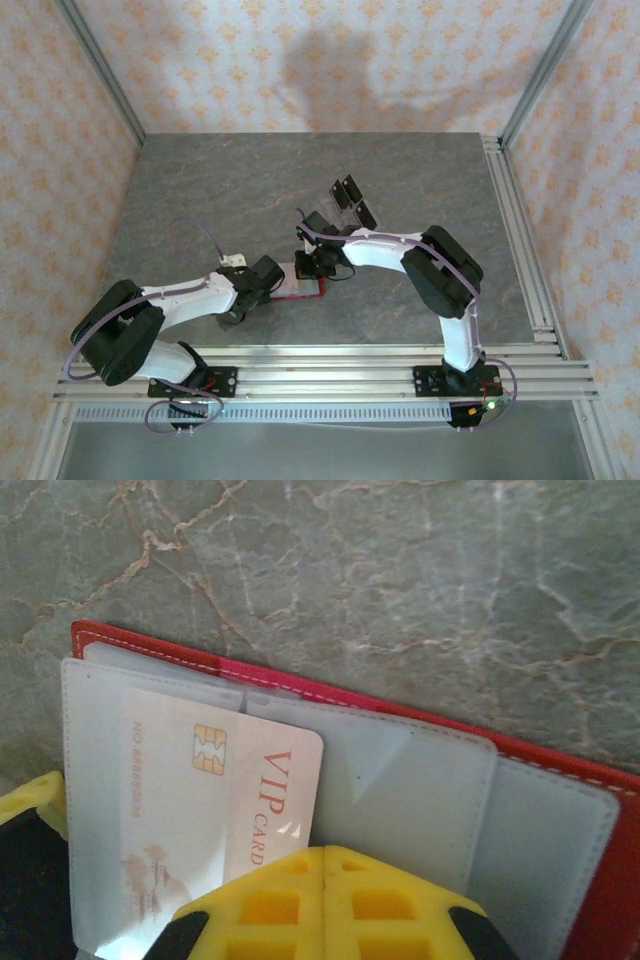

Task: Put the credit cards into the card holder
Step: Insert the credit card into the card slot.

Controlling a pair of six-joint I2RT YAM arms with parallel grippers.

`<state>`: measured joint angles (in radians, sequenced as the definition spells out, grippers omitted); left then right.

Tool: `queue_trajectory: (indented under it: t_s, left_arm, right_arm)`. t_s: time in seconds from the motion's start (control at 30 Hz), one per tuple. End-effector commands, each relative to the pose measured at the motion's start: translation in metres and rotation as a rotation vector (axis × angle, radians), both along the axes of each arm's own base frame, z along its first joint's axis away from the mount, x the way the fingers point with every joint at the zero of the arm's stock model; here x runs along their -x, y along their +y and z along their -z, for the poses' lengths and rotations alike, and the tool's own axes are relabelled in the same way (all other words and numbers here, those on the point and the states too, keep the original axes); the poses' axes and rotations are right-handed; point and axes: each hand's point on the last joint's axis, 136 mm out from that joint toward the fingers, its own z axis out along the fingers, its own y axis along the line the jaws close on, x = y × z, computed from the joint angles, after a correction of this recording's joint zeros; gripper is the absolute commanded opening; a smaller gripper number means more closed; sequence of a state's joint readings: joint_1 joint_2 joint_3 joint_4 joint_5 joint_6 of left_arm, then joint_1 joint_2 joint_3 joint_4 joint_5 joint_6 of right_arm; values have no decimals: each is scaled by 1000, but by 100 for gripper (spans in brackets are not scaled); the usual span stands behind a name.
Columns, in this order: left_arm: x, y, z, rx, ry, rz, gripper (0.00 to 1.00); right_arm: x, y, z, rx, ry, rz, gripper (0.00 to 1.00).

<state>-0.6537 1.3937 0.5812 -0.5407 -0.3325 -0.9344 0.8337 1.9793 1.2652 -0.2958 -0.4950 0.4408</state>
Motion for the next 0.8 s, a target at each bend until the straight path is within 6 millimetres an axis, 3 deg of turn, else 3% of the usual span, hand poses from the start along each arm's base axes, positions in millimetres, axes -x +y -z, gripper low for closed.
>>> queue_trajectory:
  t_s: [0.0,0.27,0.5,0.77]
  left_arm:
    - [-1,-14,15,72,13,24,100]
    - [-2,-16,16,83,12,25,100]
    - [-3,-18,16,88,14,25,100]
    - [-1,-15,14,76,15,20,100]
  right_arm:
    - [6,12,-1,-5,14,-27,0]
    - [8,29,-12,-65,19,-34,0]
    - [11,39,-11,-97,43,-42,0]
    - [13,17,-12,-48,-1,-28,3]
